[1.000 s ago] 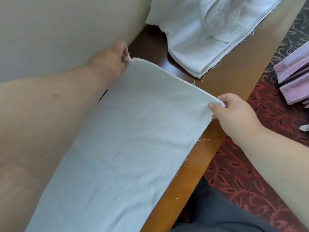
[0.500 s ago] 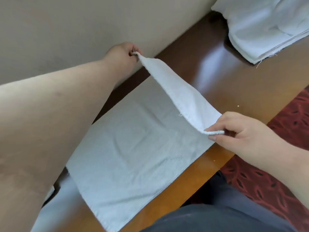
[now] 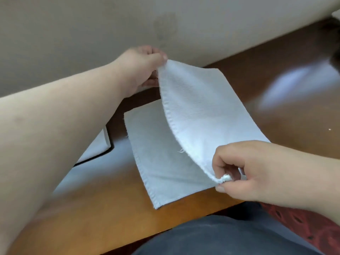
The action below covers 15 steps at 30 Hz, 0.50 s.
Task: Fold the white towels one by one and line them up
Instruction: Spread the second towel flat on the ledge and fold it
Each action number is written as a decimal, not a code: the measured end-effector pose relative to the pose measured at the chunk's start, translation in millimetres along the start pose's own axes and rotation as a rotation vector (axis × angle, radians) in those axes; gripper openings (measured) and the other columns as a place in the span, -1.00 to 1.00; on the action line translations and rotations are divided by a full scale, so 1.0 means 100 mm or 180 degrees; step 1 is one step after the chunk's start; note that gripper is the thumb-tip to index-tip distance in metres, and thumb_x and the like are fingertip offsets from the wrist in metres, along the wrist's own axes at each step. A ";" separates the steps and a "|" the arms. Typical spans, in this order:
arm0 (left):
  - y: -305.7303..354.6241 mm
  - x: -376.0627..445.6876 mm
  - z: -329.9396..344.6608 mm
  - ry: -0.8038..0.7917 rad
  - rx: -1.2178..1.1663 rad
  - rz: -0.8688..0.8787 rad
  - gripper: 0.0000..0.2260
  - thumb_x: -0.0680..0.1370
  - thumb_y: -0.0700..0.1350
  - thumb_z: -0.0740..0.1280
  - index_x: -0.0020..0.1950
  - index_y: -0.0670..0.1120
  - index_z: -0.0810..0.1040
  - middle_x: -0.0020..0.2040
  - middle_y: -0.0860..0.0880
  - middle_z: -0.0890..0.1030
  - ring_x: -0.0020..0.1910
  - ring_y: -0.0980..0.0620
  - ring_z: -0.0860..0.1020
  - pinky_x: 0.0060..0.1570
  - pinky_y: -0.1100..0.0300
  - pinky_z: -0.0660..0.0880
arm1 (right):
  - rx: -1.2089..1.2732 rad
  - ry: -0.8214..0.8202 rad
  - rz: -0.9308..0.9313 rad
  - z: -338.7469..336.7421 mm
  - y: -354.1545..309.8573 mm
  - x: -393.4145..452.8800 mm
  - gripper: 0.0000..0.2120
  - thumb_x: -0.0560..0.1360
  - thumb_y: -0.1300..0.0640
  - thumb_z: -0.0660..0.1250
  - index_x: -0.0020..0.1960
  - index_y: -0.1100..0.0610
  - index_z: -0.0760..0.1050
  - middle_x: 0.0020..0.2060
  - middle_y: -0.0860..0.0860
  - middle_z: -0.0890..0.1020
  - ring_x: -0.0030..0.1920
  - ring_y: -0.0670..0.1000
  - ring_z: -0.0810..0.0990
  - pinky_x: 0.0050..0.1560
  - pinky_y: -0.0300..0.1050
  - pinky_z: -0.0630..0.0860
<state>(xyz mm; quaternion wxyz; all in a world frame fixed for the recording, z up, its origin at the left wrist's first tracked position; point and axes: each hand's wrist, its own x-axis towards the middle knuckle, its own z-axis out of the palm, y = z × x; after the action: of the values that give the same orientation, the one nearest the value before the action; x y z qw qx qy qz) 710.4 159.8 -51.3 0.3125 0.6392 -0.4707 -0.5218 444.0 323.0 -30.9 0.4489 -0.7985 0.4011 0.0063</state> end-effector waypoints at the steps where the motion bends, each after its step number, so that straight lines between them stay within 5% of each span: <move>1: -0.08 -0.04 -0.10 0.0078 0.0129 0.0012 -0.94 0.52 -0.16 0.32 -0.12 -0.03 0.56 -0.29 0.02 0.62 -0.33 0.10 0.62 -0.33 0.24 0.56 | -0.0026 -0.0116 -0.0111 0.05 -0.10 0.09 -0.80 0.38 -0.21 0.30 -0.05 -0.19 0.42 -0.11 -0.28 0.56 -0.11 -0.19 0.52 -0.14 -0.33 0.44; 6: -0.64 -0.12 -0.44 0.0729 0.0827 -0.0283 -0.91 0.53 -0.09 0.22 -0.09 -0.04 0.50 -0.16 -0.07 0.57 -0.27 -0.03 0.57 -0.23 0.06 0.65 | -0.0487 -0.0719 -0.0498 0.53 -0.39 0.66 -0.89 0.46 -0.04 0.30 -0.13 -0.09 0.37 -0.21 -0.18 0.53 -0.17 -0.15 0.49 -0.33 -0.26 0.35; 11: -1.16 -0.03 -0.58 0.1174 0.1820 -0.0191 -0.86 0.56 -0.10 0.16 0.10 0.02 0.41 -0.24 0.02 0.43 -0.29 -0.02 0.44 -0.39 0.25 0.30 | -0.0530 -0.0899 -0.0612 1.04 -0.50 1.11 -0.86 0.46 0.05 0.28 -0.22 -0.07 0.33 -0.34 -0.21 0.47 -0.30 -0.18 0.44 -0.38 -0.26 0.24; 15: -1.52 0.05 -0.64 0.1083 0.1935 -0.0362 -0.80 0.61 -0.11 0.20 0.23 0.01 0.42 -0.20 0.01 0.46 -0.31 0.03 0.44 -0.32 0.23 0.31 | -0.0454 -0.1010 -0.0454 1.45 -0.42 1.32 -0.85 0.51 0.07 0.26 -0.20 -0.07 0.32 -0.14 -0.14 0.59 -0.18 -0.09 0.50 -0.24 -0.14 0.43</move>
<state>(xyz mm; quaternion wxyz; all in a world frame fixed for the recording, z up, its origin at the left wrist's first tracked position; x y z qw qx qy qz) 813.6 204.5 -172.4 0.1522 0.8059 -0.5094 -0.2604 611.4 355.2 -135.9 0.4481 -0.8437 0.2662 0.1288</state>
